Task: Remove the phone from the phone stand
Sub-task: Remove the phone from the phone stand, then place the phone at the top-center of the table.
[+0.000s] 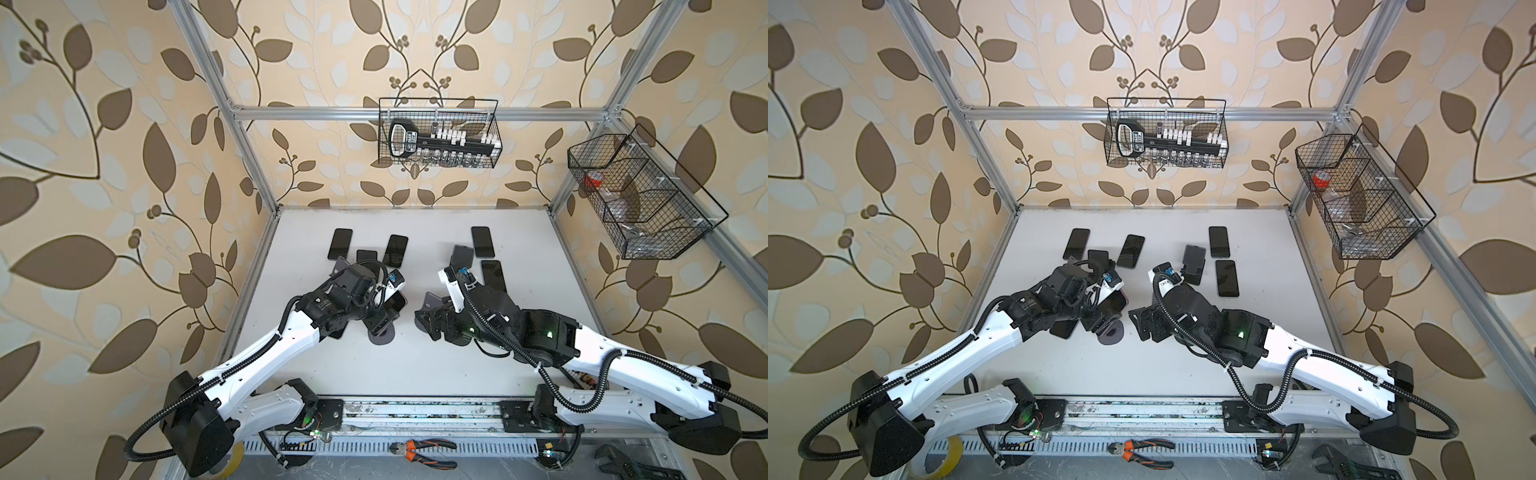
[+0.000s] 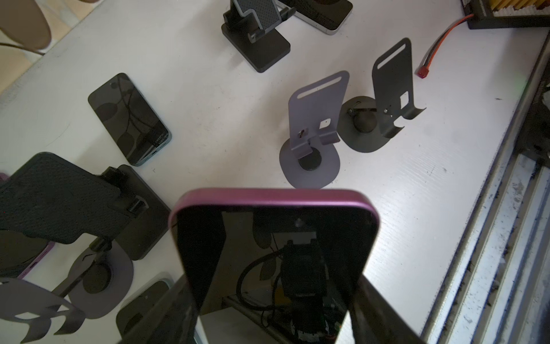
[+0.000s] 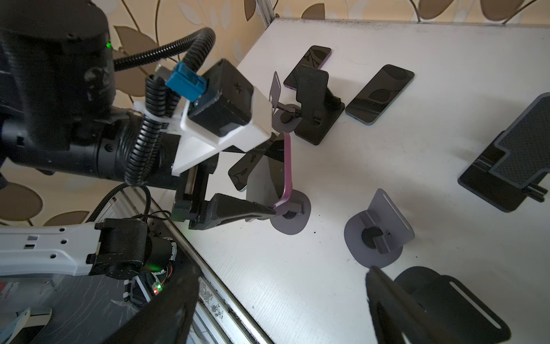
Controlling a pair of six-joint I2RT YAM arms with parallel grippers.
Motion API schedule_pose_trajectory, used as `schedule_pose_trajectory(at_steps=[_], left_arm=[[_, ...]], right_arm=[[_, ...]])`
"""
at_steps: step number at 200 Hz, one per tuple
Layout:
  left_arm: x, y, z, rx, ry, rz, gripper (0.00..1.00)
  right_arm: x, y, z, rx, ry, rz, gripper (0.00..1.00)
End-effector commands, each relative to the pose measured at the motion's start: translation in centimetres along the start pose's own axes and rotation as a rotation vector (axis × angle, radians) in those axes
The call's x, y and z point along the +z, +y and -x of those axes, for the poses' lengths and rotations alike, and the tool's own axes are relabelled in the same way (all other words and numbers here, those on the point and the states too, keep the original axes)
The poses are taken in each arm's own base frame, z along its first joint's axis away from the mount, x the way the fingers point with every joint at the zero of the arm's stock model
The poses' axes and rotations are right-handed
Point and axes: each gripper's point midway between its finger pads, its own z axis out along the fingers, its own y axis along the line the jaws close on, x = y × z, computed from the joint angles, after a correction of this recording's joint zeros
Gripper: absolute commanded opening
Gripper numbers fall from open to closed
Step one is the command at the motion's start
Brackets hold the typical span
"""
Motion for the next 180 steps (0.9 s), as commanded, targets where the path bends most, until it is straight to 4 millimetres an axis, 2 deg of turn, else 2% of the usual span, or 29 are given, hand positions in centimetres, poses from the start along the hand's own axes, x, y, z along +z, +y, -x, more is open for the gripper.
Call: schedule_pose_trajectory(at_steps=[1,38,79,135,154,180], left_arm=[[-2.4,0.3,3.4,0.015,-0.113,0.031,0.59],[-3.1,0.6,4.3,0.011,-0.129,0.046,0.59],[-4.2,0.9,6.2,-0.013,-0.168,0.055,0.58],[-5.4,1.7,8.6,-0.018,-0.188,0.087,0.58],[-5.4,2.0,9.4,-0.018,-0.197,0.094,0.58],[-4.9,2.4,10.6,-0.014,-0.204,0.098,0.58]], right_arm=[[-1.3,0.4,2.1,0.0,-0.058,0.013,0.89],[-2.3,0.6,3.4,-0.01,-0.097,0.015,0.89],[-3.9,0.8,5.5,-0.016,-0.158,0.014,0.89],[-6.4,-0.1,8.0,-0.027,-0.253,-0.022,0.87],[-6.7,-0.6,8.3,-0.032,-0.27,-0.042,0.87],[-5.9,-1.9,8.2,-0.032,-0.257,-0.079,0.88]])
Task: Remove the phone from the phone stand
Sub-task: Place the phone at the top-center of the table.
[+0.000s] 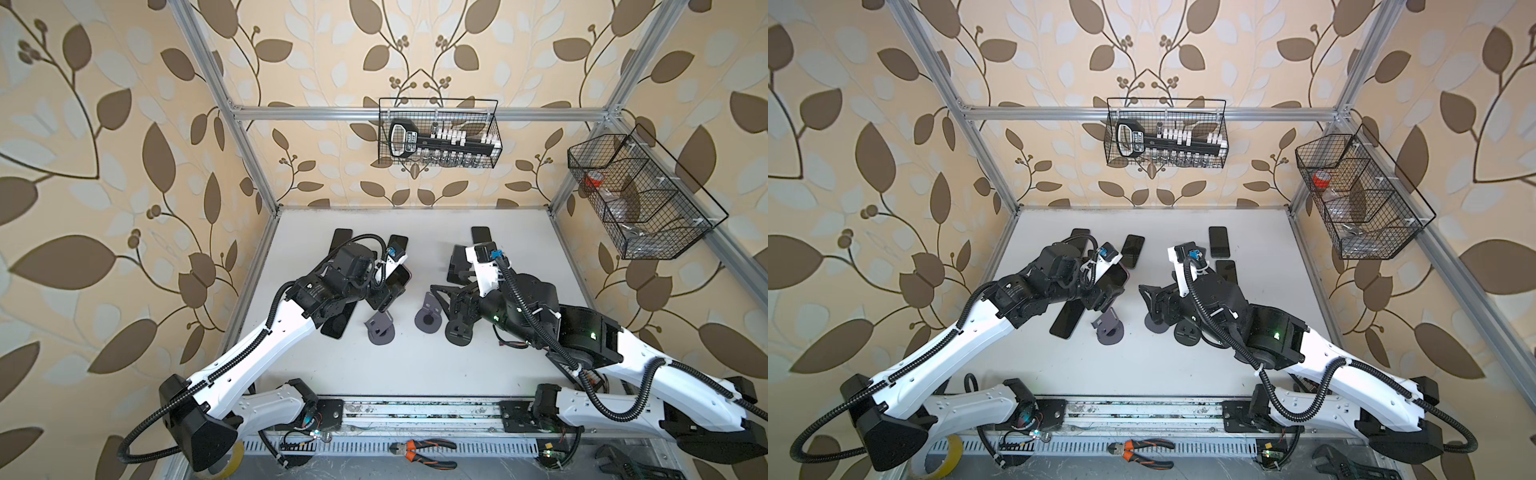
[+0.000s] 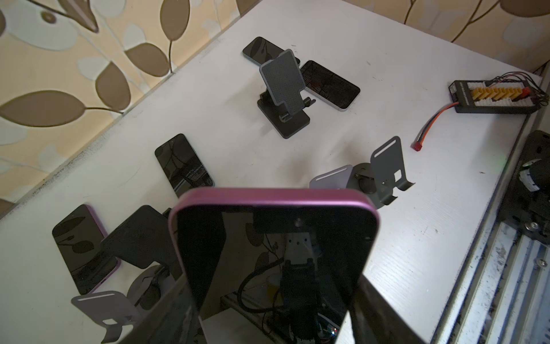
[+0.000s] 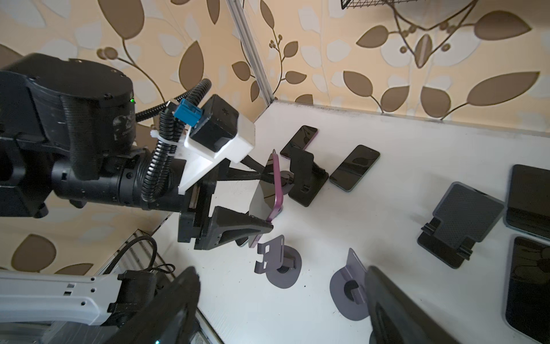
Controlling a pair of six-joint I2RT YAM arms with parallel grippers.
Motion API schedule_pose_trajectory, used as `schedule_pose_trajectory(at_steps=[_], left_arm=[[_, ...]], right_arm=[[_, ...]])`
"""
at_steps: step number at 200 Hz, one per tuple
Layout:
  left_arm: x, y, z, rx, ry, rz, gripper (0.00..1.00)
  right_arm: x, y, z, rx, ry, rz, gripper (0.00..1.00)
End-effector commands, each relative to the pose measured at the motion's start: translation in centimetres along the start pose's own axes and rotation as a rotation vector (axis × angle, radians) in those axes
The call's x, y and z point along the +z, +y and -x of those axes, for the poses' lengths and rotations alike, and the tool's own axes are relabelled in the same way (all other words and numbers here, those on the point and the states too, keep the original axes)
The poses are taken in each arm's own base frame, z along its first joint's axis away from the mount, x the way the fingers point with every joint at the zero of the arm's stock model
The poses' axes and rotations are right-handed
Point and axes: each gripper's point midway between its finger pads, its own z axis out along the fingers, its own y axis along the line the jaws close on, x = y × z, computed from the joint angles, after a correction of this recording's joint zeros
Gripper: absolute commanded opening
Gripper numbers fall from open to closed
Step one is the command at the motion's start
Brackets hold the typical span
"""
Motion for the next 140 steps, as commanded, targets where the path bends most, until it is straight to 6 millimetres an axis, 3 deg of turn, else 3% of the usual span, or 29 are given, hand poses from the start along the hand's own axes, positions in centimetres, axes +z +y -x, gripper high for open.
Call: schedule_pose_trajectory(at_steps=[1,78,140], left_arm=[[-0.6,0.5,3.2,0.013,-0.079,0.019,0.58],[2.5,1.4,5.1,0.019,-0.079,0.02,0.58],[4.5,2.7,6.9,0.006,-0.086,0.032,0.58]], right_arm=[[0.1,-1.5,0.6,-0.018,-0.01,-0.052,0.88],[2.6,-5.9,0.3,0.061,0.064,-0.071,0.89],[3.7,-8.3,0.8,0.093,0.086,-0.075,0.89]])
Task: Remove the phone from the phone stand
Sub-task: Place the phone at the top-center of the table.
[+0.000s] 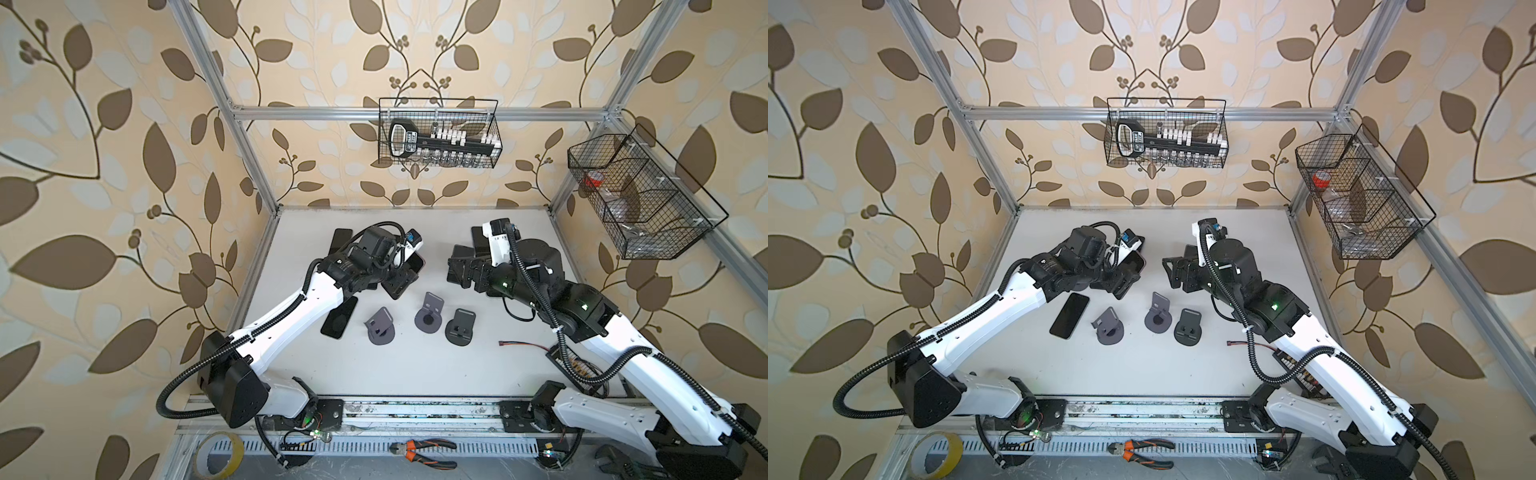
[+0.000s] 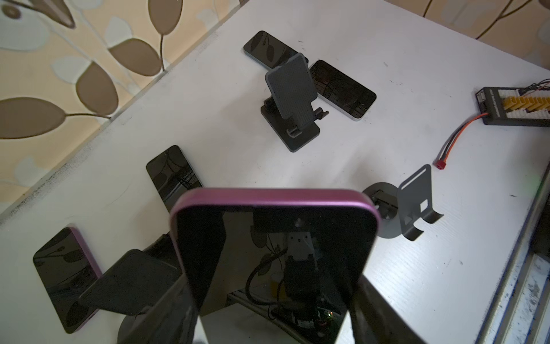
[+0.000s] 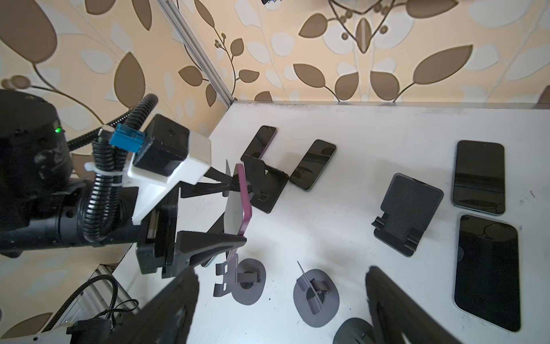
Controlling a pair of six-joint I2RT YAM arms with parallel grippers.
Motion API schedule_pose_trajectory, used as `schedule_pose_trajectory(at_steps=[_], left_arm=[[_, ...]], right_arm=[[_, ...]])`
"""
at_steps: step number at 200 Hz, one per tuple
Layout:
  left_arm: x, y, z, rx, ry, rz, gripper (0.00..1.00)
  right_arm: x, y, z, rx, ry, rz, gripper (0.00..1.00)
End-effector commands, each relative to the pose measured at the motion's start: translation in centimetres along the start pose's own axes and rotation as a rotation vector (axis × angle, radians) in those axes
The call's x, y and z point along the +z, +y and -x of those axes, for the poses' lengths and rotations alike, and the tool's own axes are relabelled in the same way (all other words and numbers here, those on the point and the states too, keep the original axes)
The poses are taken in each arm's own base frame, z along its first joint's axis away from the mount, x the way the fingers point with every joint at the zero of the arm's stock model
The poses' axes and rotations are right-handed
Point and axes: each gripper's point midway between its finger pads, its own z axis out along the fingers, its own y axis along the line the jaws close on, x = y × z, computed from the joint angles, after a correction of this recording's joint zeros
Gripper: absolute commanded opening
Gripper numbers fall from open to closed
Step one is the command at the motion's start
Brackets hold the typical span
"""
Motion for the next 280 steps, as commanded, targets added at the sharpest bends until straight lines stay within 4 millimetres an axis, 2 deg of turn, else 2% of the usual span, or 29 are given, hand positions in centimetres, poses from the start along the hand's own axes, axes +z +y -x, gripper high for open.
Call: schedule_pose_trajectory(at_steps=[1,26,30,44,140,199,219,280], left_arm=[[-1.2,1.4,4.4,0.012,-0.131,0.036,0.58],[-0.6,1.9,4.9,0.003,-0.134,0.042,0.57],[0.5,2.0,4.4,-0.001,-0.109,0.038,0.57],[1.1,2.1,4.2,-0.003,-0.1,0.037,0.57],[3.8,4.1,4.3,-0.083,-0.076,0.068,0.57],[7.8,5.1,3.8,-0.172,-0.023,0.083,0.56],[9.1,5.0,3.6,-0.205,-0.011,0.064,0.56],[12.5,5.3,2.9,-0.249,0.034,0.055,0.55]], right_arm=[[0.7,-0.2,-0.7,-0.011,0.037,0.029,0.89],[1.0,-0.9,-0.5,-0.01,0.041,0.025,0.89],[1.1,-0.9,-0.5,-0.013,0.043,0.028,0.89],[1.2,-1.0,-0.3,-0.014,0.044,0.027,0.89],[1.4,-3.5,-0.6,0.005,0.049,-0.012,0.89],[1.7,-4.2,-1.4,0.017,0.062,-0.008,0.89],[1.8,-4.6,-1.8,0.009,0.074,-0.015,0.89],[1.8,-5.4,-1.7,0.012,0.073,-0.024,0.89]])
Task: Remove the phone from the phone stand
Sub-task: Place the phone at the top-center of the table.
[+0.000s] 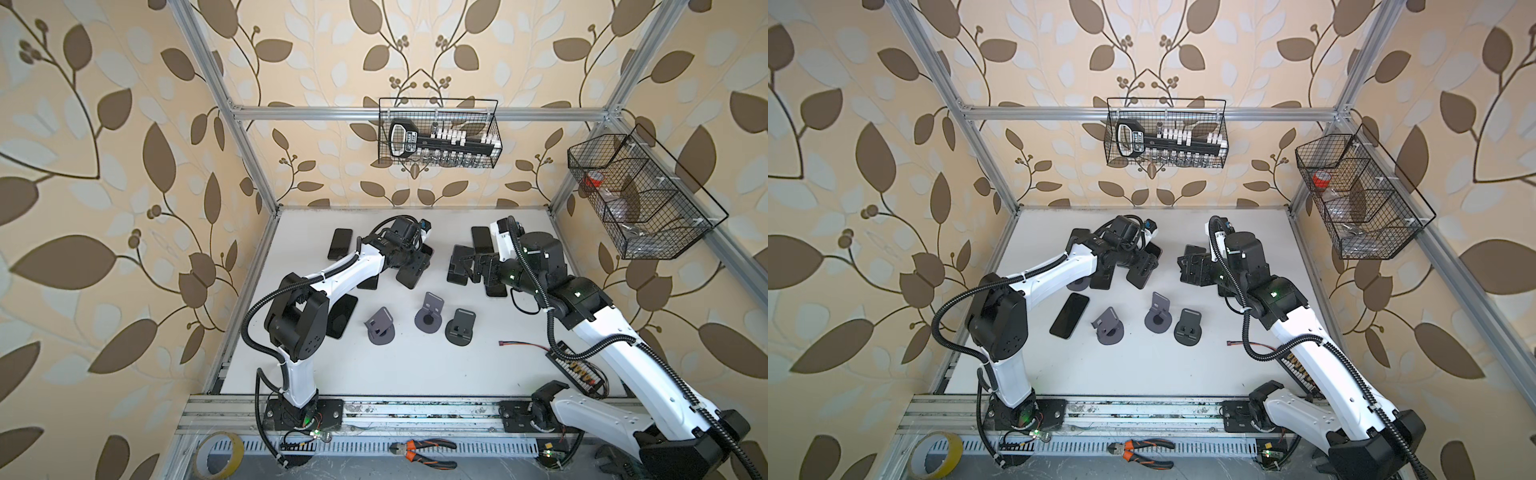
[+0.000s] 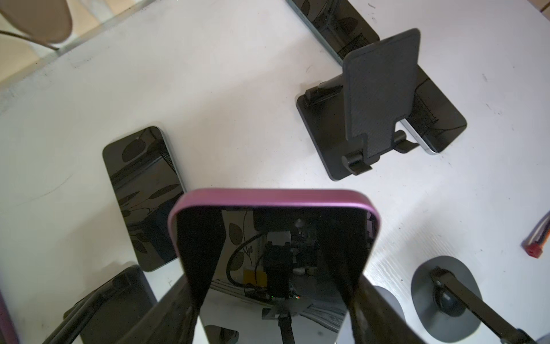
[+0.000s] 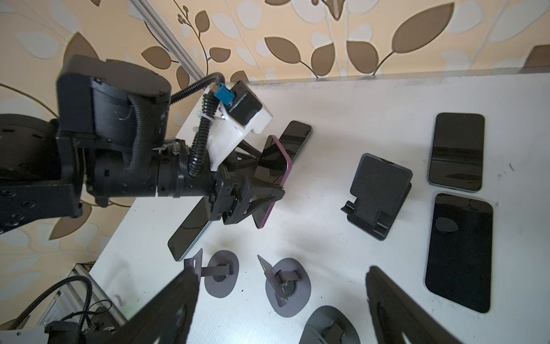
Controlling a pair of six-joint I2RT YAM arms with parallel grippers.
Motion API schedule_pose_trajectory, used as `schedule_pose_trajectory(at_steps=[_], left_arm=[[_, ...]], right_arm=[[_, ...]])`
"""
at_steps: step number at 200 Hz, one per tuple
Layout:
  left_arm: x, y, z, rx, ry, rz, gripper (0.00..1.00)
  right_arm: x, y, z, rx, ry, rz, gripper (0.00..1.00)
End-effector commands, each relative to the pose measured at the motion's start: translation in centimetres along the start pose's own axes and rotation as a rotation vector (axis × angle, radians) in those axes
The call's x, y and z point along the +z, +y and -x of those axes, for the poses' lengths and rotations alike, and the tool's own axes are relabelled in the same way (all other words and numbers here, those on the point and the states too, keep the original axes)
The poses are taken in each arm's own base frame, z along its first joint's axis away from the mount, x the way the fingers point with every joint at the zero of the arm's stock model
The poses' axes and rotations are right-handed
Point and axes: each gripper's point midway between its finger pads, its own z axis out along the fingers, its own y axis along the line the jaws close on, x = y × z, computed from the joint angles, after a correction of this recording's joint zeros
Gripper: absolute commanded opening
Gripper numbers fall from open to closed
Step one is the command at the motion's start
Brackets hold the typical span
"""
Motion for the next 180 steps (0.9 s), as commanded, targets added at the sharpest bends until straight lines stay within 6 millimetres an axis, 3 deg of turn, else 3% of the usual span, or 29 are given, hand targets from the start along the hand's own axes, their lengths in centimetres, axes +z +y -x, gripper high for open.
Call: schedule_pose_trajectory(at_steps=[1,108,180], left_arm=[[-1.2,0.2,4.2,-0.021,-0.115,-0.002,0.55],[2.3,0.7,3.4,-0.063,-0.054,0.003,0.55],[6.1,0.9,2.3,-0.143,0.028,-0.001,0.55]], right_arm=[[-0.1,0.0,-0.2,-0.018,-0.001,0.017,0.89],[0.3,-1.3,-1.1,-0.014,0.025,-0.001,0.89],[0.5,-2.0,-1.5,-0.006,0.037,-0.007,0.9]])
